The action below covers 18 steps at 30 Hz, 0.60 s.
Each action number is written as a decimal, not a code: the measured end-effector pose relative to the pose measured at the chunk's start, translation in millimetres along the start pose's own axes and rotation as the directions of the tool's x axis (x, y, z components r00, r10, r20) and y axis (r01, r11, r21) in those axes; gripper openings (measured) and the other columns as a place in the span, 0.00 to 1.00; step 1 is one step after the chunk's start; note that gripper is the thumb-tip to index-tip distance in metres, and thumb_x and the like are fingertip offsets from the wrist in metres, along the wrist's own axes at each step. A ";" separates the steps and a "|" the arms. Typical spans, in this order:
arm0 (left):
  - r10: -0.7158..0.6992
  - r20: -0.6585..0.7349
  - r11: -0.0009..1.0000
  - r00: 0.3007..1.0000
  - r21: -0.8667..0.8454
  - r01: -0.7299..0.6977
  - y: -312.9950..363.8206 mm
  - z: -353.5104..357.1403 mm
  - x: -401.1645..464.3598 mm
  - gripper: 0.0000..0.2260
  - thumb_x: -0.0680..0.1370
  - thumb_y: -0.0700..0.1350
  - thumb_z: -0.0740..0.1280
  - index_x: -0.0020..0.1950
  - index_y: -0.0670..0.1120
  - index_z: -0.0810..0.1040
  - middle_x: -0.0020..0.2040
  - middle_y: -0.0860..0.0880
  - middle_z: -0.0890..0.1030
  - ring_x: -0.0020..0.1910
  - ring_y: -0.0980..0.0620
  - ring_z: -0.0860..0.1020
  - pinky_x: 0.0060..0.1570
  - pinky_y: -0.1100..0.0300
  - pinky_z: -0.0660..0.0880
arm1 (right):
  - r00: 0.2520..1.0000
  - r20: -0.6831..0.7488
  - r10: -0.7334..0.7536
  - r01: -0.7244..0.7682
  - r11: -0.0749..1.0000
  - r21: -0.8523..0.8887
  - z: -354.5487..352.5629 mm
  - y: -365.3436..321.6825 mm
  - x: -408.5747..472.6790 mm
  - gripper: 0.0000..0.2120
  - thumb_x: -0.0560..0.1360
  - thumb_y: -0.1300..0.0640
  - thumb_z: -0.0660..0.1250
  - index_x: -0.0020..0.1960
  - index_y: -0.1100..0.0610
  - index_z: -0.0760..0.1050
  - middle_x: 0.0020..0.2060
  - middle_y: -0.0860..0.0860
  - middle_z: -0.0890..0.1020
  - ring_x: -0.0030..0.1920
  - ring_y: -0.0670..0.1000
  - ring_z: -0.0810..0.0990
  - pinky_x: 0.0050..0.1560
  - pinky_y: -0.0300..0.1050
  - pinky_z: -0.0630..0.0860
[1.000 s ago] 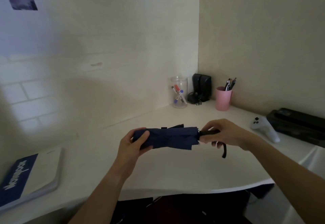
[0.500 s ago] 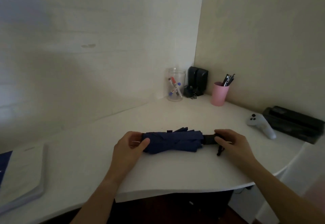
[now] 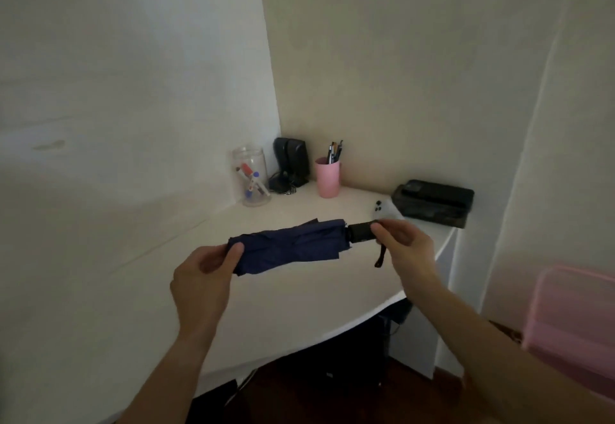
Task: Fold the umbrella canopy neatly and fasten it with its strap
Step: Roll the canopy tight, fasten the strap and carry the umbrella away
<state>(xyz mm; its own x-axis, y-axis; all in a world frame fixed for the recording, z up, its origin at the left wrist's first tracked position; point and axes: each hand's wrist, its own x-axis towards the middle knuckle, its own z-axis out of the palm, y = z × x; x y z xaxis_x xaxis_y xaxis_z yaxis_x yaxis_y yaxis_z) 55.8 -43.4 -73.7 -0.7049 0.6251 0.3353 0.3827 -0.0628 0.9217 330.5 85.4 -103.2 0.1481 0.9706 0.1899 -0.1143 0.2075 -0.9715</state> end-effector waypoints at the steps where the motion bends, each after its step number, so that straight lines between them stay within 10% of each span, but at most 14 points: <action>1: 0.029 0.043 1.000 0.999 -0.004 -0.029 17.0 17.3 -10.1 0.05 0.75 0.51 0.76 0.47 0.52 0.85 0.39 0.58 0.85 0.42 0.60 0.83 0.46 0.59 0.77 | 0.999 -0.035 -0.021 0.022 0.999 0.032 -27.2 -9.4 3.0 0.12 0.74 0.58 0.76 0.56 0.59 0.82 0.47 0.53 0.87 0.46 0.49 0.86 0.47 0.35 0.79; 7: 0.075 0.408 0.996 0.910 0.014 -0.089 81.4 178.9 -98.5 0.01 0.75 0.48 0.76 0.44 0.52 0.85 0.38 0.62 0.85 0.38 0.60 0.84 0.39 0.66 0.78 | 0.954 -0.300 -0.030 0.023 0.999 -0.027 -244.3 -11.5 13.2 0.08 0.74 0.59 0.76 0.52 0.58 0.82 0.44 0.52 0.88 0.46 0.51 0.87 0.51 0.45 0.82; 15: -0.129 0.873 0.988 0.471 0.154 -0.015 39.8 436.6 -258.3 0.07 0.74 0.41 0.77 0.49 0.50 0.85 0.42 0.53 0.86 0.42 0.59 0.82 0.36 0.71 0.72 | 0.688 -0.711 0.146 -0.318 0.941 -0.114 -498.8 82.1 -6.0 0.05 0.73 0.59 0.76 0.48 0.57 0.84 0.43 0.52 0.87 0.47 0.52 0.85 0.43 0.44 0.80; 18: -0.221 0.876 0.975 0.428 0.209 0.076 14.3 527.3 -294.2 0.08 0.74 0.41 0.76 0.44 0.55 0.84 0.43 0.50 0.87 0.47 0.50 0.84 0.45 0.58 0.78 | 0.622 -0.766 0.162 -0.420 0.895 -0.152 -555.0 117.4 19.1 0.04 0.73 0.56 0.77 0.47 0.51 0.83 0.43 0.48 0.86 0.47 0.51 0.85 0.47 0.51 0.82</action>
<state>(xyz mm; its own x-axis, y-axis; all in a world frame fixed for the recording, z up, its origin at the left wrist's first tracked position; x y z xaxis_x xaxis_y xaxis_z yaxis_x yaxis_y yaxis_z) 583.5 182.1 -262.0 0.1369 0.9634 -0.2306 0.4445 0.1483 0.8834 865.2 60.5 -292.3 0.8263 0.5436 -0.1474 -0.0152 -0.2401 -0.9706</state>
